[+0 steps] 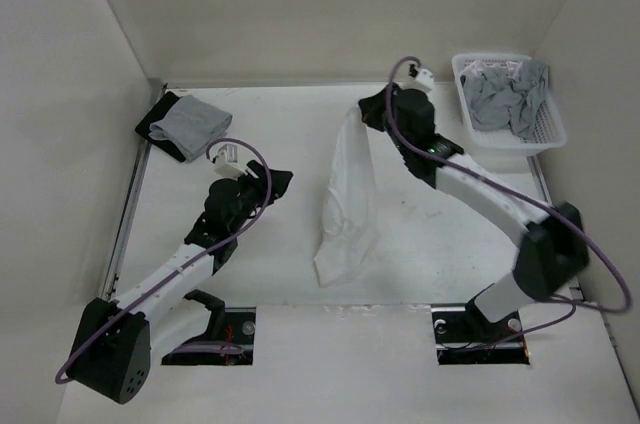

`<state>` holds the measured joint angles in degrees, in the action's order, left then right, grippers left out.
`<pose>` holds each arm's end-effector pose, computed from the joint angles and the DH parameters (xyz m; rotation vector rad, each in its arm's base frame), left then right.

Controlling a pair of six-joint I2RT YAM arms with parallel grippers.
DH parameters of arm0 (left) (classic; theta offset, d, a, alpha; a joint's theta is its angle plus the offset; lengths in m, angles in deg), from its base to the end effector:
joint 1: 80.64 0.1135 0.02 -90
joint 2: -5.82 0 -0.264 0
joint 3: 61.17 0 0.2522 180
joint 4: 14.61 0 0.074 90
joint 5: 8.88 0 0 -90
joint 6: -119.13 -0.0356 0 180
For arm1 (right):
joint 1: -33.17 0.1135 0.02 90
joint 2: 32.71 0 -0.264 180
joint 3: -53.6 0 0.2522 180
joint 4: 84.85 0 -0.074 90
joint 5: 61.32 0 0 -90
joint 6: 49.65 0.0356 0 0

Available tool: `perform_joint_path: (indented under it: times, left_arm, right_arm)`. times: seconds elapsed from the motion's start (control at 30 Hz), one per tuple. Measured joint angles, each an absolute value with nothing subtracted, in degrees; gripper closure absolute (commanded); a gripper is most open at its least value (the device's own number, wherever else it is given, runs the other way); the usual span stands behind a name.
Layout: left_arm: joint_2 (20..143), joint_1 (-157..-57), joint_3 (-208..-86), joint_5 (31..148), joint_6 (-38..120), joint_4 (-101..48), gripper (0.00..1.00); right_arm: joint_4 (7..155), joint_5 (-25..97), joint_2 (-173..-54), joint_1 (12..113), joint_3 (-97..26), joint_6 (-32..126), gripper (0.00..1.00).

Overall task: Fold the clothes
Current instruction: Move the tank top to the center of the board, then flatten the tank top out

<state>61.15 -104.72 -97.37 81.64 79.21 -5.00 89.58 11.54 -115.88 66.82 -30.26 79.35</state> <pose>0.1972 -0.0885 0.2298 -0.4060 1.7900 -0.9432 0.2958 0.1843 0.3695 0.3117 1.6731 0.7123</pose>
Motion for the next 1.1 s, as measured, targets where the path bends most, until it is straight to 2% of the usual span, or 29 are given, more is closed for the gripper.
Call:
perform_joint_path:
  times: [0.07,0.1,0.17,0.2,0.27,0.3,0.33,0.37,0.43,0.47,0.5,0.57,0.8,0.93,1.1]
  left_arm:
    - [62.26,-102.97,-97.22,81.53,79.23,-6.26,0.61]
    - [62.53,-102.34,-97.06,81.33,79.19,-6.92,0.64]
    - [62.9,-102.4,-96.98,80.87,78.55,-8.12,0.68]
    - [63.16,-103.54,-96.96,80.43,77.81,-8.76,0.72]
    - [64.19,-107.21,-96.96,78.99,75.98,-9.89,0.76]
    - [65.15,-110.14,-97.0,77.83,74.8,-10.85,0.76]
    - [66.0,-112.52,-97.09,76.91,74.05,-11.88,0.77]
    - [67.55,-116.56,-97.74,75.03,72.83,-13.63,0.77]
    - [71.12,-123.69,-99.6,72.48,70.86,-16.54,0.77]
    - [72.84,-126.77,-100.74,71.45,70.34,-17.98,0.78]
    - [75.58,-130.84,-103.01,68.87,69.96,-20.3,0.78]
    - [80.34,-136.83,-106.99,65.31,69.9,-23.12,0.78]
    - [92.36,-146.51,-118.03,57.09,73.92,-31.16,0.75]
    - [97.52,-148.65,-123.14,53.29,76.61,-35.73,0.75]
    - [100.14,-150.44,-125.11,48.37,80.48,-40.54,0.75]
  right_arm:
    - [88.81,13.46,-127.58,64.22,-34.33,81.69,1.0]
    - [88.64,14.36,-133.22,62.93,-36.71,82.72,0.95]
    - [86.01,15.32,-141.48,60.29,-39.86,85.1,0.75]
    - [84.55,15.73,-145.28,58.78,-42.46,86.48,0.61]
    - [83.48,16.37,-148.43,56.72,-45.45,88.1,0.48]
    - [83.37,16.46,-148.41,55.89,-45.58,88.42,0.47]
    - [83.33,16.46,-147.73,55.32,-45.63,88.58,0.47]
    - [84.27,16.56,-146.31,54.95,-44.8,87.85,0.52]
    - [85.4,16.59,-141.3,55.04,-41.37,86.78,0.79]
    - [86.89,16.67,-138.35,55.3,-38.61,86.13,0.87]
    - [89.84,16.96,-131.62,55.78,-30.9,85.45,0.95]
    - [91.83,16.52,-120.84,56.61,-18.79,85.41,0.96]
    - [94.69,15.8,-103.8,58.76,6.96,85.89,0.9]
    - [93.97,15.82,-95.12,58.76,16.14,86.72,0.87]
    - [93.88,17.16,-87.34,58.76,20.49,86.94,0.85]
